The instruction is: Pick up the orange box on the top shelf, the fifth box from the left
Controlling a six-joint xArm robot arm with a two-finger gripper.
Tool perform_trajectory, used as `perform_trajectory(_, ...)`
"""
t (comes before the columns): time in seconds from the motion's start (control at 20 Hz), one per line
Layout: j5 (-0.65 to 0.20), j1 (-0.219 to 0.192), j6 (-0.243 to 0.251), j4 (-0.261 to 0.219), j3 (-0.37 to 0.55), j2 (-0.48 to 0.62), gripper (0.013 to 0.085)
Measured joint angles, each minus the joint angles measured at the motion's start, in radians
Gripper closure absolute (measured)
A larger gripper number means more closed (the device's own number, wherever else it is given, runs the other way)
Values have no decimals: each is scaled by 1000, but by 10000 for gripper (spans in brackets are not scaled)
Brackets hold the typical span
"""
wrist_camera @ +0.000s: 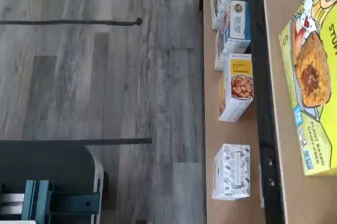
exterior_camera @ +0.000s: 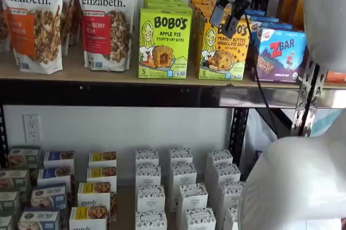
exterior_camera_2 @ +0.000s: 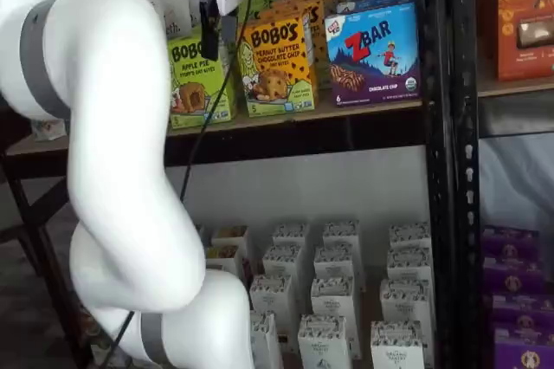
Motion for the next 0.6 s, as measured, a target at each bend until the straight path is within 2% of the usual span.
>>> perform_trajectory(0.1, -48, 14, 4, -26, 35, -30, 130)
perform_trajectory(0.25, -70, 18, 5, -32, 56, -47, 130)
perform_trajectory(0.6, -99, -8, -8, 20, 61, -46, 130)
